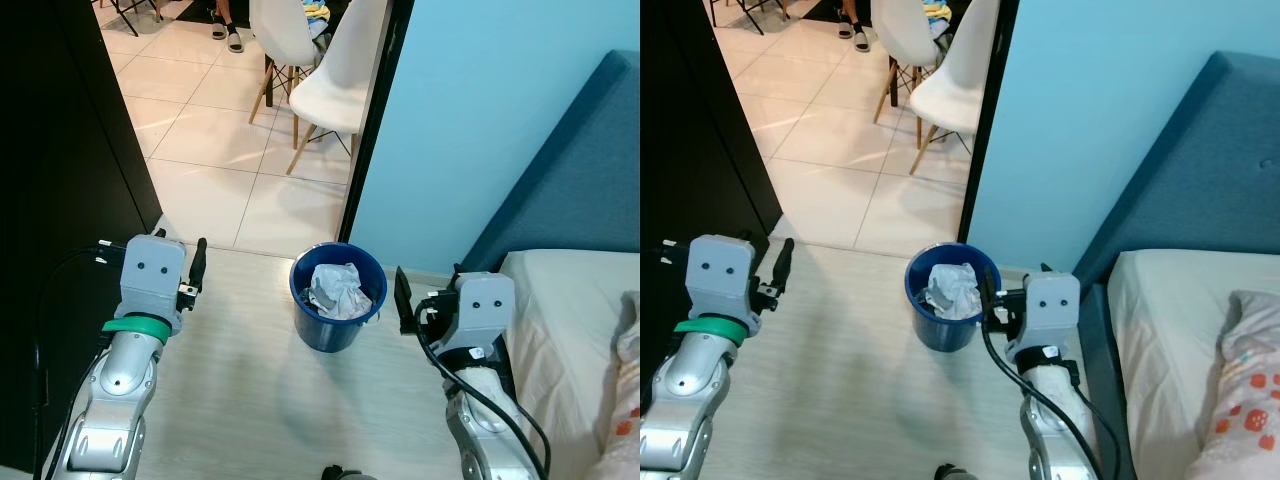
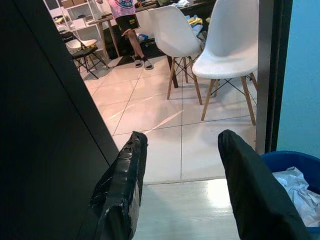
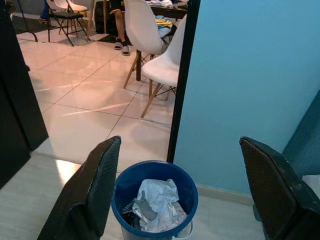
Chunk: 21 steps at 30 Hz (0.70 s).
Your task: Clean up the room
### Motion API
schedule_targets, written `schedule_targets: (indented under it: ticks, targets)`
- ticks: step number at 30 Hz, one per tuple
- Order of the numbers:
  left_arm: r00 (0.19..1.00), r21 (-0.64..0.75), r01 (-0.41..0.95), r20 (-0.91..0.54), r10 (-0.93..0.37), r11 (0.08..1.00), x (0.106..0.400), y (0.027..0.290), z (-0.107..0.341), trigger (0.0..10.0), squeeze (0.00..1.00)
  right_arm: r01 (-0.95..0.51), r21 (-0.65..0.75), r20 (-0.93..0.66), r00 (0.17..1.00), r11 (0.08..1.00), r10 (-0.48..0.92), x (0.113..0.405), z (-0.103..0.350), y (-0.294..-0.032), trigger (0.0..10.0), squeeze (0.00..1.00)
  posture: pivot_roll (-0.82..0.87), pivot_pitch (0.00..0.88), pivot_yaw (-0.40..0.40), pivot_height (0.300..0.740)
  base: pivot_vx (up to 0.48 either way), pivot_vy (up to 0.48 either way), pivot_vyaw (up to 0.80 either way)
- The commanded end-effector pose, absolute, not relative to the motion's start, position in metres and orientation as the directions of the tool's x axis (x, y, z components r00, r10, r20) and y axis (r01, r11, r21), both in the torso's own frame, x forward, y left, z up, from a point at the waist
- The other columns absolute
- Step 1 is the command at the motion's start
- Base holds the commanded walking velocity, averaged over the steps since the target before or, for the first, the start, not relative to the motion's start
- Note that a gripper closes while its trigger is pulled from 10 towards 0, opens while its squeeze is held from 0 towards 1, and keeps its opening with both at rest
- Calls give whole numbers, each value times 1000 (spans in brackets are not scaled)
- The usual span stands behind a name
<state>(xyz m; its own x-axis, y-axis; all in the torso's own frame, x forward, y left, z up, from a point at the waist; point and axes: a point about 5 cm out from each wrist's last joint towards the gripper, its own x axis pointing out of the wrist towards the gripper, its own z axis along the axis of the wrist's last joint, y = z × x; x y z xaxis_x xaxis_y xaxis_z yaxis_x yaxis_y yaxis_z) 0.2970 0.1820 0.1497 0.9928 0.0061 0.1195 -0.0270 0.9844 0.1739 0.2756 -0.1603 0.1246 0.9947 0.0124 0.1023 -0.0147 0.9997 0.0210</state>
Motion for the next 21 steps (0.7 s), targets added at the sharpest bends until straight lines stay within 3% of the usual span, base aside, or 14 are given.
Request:
schedule_targets:
  ticks: [1, 6, 21]
  targets:
    - [992, 26, -36, 118, 33, 999, 340, 173, 190, 10000, 0, -18, 168, 97, 995, 986, 2, 314, 152, -163, 10000, 0, -60, 38, -83, 732, 0, 0, 0]
    - [993, 27, -5, 119, 1, 1000, 324, 169, 189, 10000, 0, -24, 178, 113, 994, 984, 4, 309, 156, -169, 10000, 0, -60, 41, -89, 732, 0, 0, 0]
    - [998, 58, 48, 49, -51, 997, 313, 165, 175, 10000, 0, -59, 161, 80, 996, 985, 47, 303, 148, -169, 10000, 0, -69, 48, -66, 732, 0, 0, 0]
